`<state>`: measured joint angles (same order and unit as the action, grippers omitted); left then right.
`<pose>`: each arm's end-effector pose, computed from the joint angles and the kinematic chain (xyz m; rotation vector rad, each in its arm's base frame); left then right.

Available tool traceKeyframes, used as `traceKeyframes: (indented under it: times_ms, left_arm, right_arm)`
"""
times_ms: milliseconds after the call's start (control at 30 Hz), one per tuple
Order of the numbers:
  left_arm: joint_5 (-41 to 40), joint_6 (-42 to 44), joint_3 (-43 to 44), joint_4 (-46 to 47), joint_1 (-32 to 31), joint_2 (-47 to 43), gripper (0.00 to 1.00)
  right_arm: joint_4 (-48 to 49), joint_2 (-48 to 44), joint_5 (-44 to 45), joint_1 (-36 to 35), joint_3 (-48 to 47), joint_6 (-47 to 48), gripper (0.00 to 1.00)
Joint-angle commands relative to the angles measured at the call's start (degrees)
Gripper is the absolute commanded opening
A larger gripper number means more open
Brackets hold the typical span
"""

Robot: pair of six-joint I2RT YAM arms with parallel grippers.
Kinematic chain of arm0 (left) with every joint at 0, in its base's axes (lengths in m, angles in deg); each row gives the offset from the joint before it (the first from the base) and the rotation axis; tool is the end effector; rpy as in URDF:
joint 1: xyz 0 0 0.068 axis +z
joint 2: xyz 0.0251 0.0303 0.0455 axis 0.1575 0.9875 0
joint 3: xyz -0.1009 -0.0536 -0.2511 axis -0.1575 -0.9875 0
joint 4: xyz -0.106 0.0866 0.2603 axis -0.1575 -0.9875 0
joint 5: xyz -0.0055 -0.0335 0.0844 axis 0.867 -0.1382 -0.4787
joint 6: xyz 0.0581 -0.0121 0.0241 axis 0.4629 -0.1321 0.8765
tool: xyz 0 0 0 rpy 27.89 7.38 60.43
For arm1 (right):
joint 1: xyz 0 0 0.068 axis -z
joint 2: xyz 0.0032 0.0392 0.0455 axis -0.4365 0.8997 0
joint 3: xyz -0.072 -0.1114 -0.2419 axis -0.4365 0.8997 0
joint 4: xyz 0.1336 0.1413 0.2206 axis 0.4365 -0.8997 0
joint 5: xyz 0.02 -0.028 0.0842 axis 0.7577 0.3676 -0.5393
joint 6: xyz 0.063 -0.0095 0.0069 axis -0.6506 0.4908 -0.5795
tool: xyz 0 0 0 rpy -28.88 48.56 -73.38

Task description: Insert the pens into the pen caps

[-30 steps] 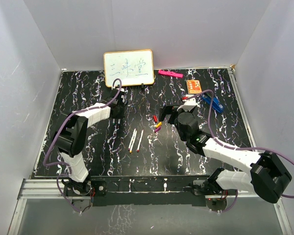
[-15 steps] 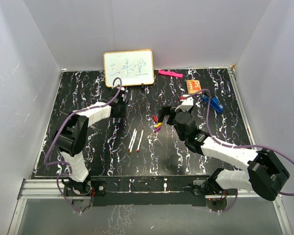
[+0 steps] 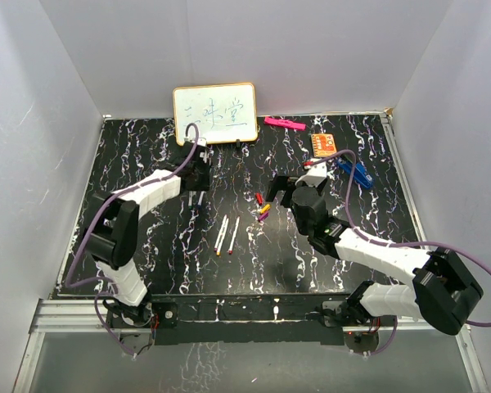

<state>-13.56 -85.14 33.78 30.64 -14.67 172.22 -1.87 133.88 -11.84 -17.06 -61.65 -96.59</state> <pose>0.3902 -0.1619 0.1694 0.0615 2.3668 -0.1271 0.2388 0.1835 0.2240 0.1288 1.8140 0.2763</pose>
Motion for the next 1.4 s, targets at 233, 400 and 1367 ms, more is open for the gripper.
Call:
traceKeyframes:
  times_ms: [233, 400, 1367]
  left_arm:
    - [7.3, 2.2, -8.1, -3.7, -2.8, -16.6, 0.34]
    - [4.6, 2.4, -12.4, -6.7, -7.4, -20.9, 0.34]
    - [4.9, -1.2, -16.8, -7.3, -16.0, -16.4, 0.41]
  right_arm:
    - [15.4, -4.5, 8.6, 0.4, 2.6, 8.0, 0.98]
    - [12.1, -5.5, 8.1, 0.5, 2.4, 7.9, 0.98]
    - [3.5, -2.6, 11.3, 0.5, 0.2, 1.5, 0.97]
